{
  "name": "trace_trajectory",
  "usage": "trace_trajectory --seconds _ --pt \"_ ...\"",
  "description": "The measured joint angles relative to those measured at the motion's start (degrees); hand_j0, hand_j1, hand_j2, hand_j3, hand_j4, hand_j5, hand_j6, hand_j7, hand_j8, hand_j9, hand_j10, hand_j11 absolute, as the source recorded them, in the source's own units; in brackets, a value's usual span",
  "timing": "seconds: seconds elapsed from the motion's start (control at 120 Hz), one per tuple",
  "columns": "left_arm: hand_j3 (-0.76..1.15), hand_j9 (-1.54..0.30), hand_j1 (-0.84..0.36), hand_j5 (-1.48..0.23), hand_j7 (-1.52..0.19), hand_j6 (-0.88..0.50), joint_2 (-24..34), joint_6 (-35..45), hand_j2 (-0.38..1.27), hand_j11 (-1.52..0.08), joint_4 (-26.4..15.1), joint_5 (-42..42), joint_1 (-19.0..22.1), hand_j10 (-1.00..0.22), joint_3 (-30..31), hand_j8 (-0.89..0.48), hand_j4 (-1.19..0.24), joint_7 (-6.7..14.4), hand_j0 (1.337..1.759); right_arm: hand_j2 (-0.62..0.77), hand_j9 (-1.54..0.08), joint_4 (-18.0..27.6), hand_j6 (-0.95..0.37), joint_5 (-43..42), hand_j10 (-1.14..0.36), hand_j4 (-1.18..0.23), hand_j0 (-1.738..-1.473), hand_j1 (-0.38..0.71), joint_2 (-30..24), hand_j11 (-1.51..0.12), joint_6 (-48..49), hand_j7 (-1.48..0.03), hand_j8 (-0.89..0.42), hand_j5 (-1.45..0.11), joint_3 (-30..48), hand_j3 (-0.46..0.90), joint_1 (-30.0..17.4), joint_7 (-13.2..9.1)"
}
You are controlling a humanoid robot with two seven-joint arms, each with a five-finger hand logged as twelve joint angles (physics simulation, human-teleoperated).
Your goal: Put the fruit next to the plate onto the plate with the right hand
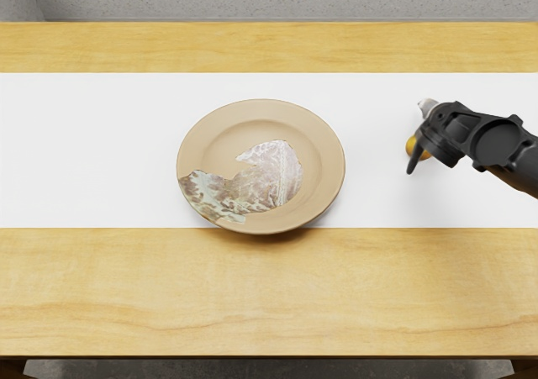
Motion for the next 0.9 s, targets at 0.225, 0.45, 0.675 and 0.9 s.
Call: trace_trajectory --seconds 0.225,0.45,0.675,0.9 --pt "0.00 0.00 0.35 0.00 0.00 0.00 0.0 0.0 0.00 0.00 0.0 0.0 0.0 0.00 0.0 0.00 0.00 0.0 1.658 -0.02 -0.16 0.0 -0.12 -0.1 -0.12 -0.12 -1.658 -0.21 0.0 -0.16 0.0 -0.16 -0.12 -0.16 0.0 0.00 -0.1 0.0" --pt "0.00 0.00 0.35 0.00 0.00 0.00 0.0 0.0 0.00 0.00 0.0 0.0 0.0 0.00 0.0 0.00 0.00 0.0 1.658 -0.03 -0.21 0.0 -0.17 0.0 -0.16 -0.16 -1.658 -0.16 0.1 -0.21 0.2 -0.21 -0.16 -0.21 0.1 0.00 0.5 0.0" --pt "0.00 0.00 0.35 0.00 0.00 0.00 0.0 0.0 0.00 0.00 0.0 0.0 0.0 0.00 0.0 0.00 0.00 0.0 1.658 -0.03 -0.23 0.3 -0.18 0.3 -0.18 -0.18 -1.658 -0.14 0.0 -0.23 2.3 -0.23 -0.18 -0.23 0.1 0.00 0.7 0.0" --pt "0.00 0.00 0.35 0.00 0.00 0.00 0.0 0.0 0.00 0.00 0.0 0.0 0.0 0.00 0.0 0.00 0.00 0.0 1.658 -0.03 -0.23 0.3 -0.18 0.5 -0.18 -0.18 -1.658 -0.14 -1.3 -0.23 3.9 -0.23 -0.18 -0.23 0.1 0.00 0.7 0.0"
